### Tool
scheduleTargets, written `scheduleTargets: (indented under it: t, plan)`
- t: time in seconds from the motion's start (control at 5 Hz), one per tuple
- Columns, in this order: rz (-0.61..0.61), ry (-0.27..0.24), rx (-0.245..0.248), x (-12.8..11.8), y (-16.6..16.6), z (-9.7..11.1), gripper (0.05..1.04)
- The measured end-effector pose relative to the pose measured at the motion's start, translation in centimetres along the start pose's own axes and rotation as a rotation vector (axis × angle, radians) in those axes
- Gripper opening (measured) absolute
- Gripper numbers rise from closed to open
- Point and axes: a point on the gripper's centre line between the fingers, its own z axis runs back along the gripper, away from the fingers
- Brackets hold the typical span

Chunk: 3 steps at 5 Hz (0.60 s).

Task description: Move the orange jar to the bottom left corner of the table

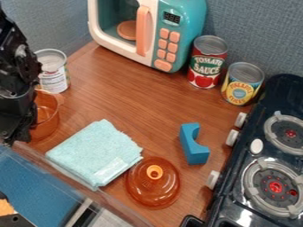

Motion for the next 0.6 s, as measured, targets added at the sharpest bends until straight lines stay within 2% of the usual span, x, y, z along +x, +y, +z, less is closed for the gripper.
scheduleTargets:
  t: [0.2,0.4,0.6]
  plan:
    - [0.001,0.033,0.007,0.8,0.0,1.2,0.854]
    - [0.029,0.052,-0.026,1.7,-0.3,2.9,1.011]
    - [-0.021,0.063,-0.082,2.8,-1.1,5.2,1.007]
